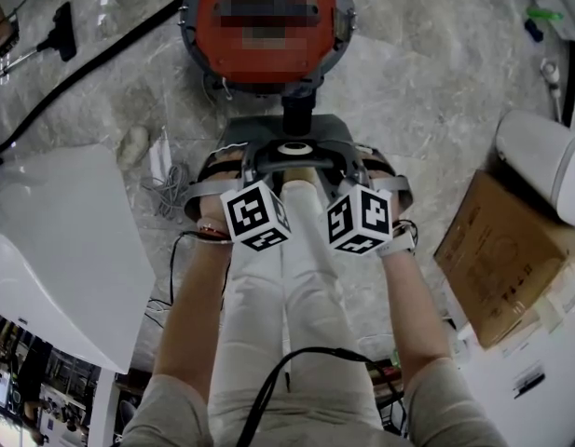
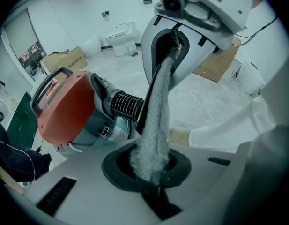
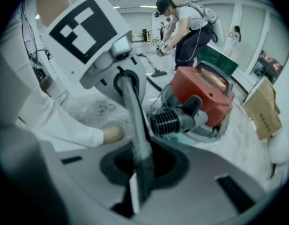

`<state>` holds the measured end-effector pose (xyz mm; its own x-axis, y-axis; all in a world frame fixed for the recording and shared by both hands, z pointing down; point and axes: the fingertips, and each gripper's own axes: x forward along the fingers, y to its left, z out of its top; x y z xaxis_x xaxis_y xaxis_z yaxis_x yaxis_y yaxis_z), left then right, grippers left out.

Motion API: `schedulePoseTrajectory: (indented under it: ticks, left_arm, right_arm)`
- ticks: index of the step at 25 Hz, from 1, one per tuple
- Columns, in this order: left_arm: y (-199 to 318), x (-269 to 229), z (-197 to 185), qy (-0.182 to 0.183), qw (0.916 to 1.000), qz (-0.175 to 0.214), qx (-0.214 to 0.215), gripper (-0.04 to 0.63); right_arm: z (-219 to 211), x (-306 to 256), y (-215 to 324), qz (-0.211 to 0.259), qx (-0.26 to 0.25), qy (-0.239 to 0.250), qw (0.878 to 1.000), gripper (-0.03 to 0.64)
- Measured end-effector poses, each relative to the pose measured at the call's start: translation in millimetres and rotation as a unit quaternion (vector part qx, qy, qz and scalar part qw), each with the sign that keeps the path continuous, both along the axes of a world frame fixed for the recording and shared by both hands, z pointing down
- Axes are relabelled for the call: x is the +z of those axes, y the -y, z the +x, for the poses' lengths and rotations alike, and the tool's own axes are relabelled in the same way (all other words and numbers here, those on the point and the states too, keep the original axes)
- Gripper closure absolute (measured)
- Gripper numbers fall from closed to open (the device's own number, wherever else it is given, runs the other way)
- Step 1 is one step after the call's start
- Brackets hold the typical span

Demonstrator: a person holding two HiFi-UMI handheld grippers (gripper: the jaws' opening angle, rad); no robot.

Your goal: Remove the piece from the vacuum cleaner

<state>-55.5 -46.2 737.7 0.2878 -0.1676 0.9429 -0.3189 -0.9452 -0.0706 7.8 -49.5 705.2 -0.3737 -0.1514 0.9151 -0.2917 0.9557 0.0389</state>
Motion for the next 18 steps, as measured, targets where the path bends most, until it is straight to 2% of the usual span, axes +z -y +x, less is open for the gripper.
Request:
schedulePoseTrajectory:
  ticks: [18]
  left_arm:
    - [-7.8,-69.4,-0.5,0.002,0.9998,0.014,0.011,0.551]
  right_arm:
    - [-0.7,-68.3,-13.8,-0.003,0.011,0.006,1.0,0.569]
